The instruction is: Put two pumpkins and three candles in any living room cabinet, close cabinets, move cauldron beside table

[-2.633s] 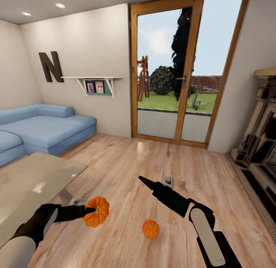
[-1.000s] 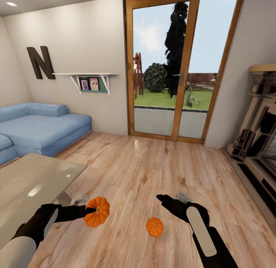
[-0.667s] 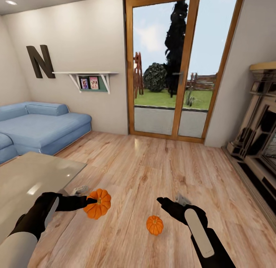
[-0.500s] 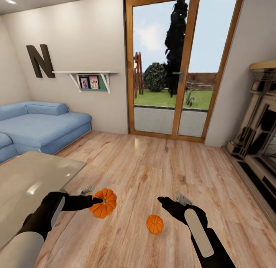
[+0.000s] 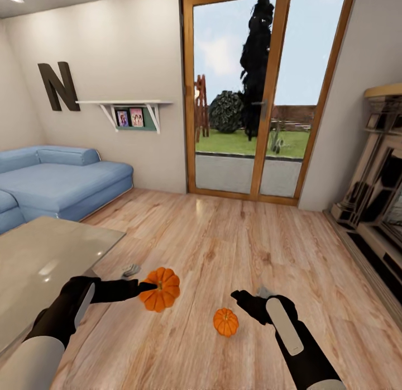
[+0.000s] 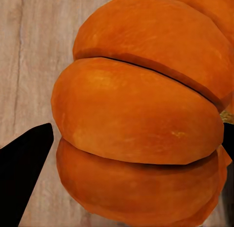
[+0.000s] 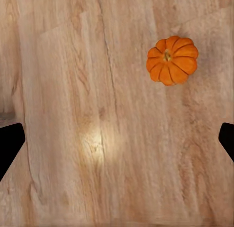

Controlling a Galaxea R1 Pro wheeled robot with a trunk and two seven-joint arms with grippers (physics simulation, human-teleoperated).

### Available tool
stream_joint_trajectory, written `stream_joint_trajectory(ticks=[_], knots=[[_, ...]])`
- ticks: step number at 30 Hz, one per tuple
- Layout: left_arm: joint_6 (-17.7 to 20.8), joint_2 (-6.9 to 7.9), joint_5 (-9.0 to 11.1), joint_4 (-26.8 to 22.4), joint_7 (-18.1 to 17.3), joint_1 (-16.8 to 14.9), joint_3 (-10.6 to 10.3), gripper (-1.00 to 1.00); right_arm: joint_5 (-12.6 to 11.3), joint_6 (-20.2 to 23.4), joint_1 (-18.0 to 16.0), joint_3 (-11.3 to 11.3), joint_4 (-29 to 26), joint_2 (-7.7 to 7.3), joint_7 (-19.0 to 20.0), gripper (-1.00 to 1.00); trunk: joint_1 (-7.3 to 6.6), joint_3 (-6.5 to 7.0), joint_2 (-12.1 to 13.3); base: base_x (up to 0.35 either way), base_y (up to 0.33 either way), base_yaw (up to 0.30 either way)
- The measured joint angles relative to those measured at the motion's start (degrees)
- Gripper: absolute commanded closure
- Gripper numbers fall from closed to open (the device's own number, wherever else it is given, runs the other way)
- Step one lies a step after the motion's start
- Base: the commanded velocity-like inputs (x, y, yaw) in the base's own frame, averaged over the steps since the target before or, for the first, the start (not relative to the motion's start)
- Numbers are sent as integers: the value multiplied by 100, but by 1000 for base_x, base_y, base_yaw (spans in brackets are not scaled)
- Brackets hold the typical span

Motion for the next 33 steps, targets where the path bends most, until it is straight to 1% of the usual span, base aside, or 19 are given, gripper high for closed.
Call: stream_joint_trajectory(ticks=[1, 2, 4, 5, 6, 7, 9, 11, 14, 17, 18, 20, 22, 23, 25, 30, 33], knots=[[-4, 4, -12, -1, -132, 0, -1, 100, -12, 0, -68, -96, 185, -36, 259, -100, 22, -18, -40, 0, 0, 0], [9, 12, 9, -3, -247, 0, 0, 100, -11, 1, -173, -219, 490, -120, 530, -100, 44, -36, -80, 0, 0, 0], [-6, 20, -19, -2, -356, 0, -1, 100, -19, -22, -317, -339, 1011, -254, 851, -100, 88, -72, -160, 0, 0, 0], [0, 23, -12, -2, -423, 0, -2, 100, -19, -47, -426, -390, 1370, -345, 1121, -100, 110, -90, -200, 0, 0, 0], [2, 24, -4, -3, -453, 0, -1, 100, -21, -62, -477, -412, 1542, -384, 1301, -100, 132, -108, -241, 0, 0, 0], [-6, 30, -18, -2, -480, 0, -4, 100, -17, -80, -528, -434, 1718, -425, 1620, -100, 154, -126, -281, 0, 0, 0], [-7, 30, -19, -2, -495, 0, -7, 100, -7, -97, -553, -444, 1813, -445, 1834, -100, 198, -162, -361, 0, 0, 0], [-6, 22, -19, -2, -500, 0, -9, 100, -4, -167, -562, -448, 1853, -452, 1917, -100, 242, -198, -441, 0, 0, 0], [-7, 11, -19, -2, -505, 0, -9, 100, 0, -349, -565, -447, 1873, -459, 1946, -100, 308, -251, -562, 0, 0, 0], [-5, 8, -10, -2, -554, 0, -9, 100, 1, -420, -565, -449, 1923, -456, 1954, -100, 374, -305, -682, 0, 0, 0], [-1, 8, -4, -2, -619, 0, -9, 100, 1, -431, -565, -449, 1942, -455, 1954, -100, 395, -323, -722, 0, 0, 0], [24, 15, 26, -4, -1019, 0, -8, 100, 1, -446, -565, -449, 1974, -455, 1955, -100, 439, -359, -802, 0, 0, 0], [6, 23, -12, 0, -1372, 1, -14, 100, -7, -450, -566, -449, 1984, -452, 1956, -100, 483, -395, -883, 0, 0, 0], [2, 27, -11, 8, -1454, 0, -13, 100, -9, -450, -566, -449, 1988, -445, 1956, -100, 505, -413, -923, 0, 0, 0], [-17, 38, -29, 19, -1558, 0, -10, 100, 9, -464, -566, -449, 1991, -422, 1956, -100, 549, -449, -1003, 0, 0, 0], [-24, 37, -13, 24, -1645, 0, -2, 100, -6, -648, -566, -441, 2002, -451, 1960, -100, 659, -539, -1203, 0, 0, 0], [-20, 31, 1, 23, -1866, 0, -5, 100, -20, -668, -566, -441, 2003, -454, 1976, -100, 725, -592, -1324, 0, 0, 0]])
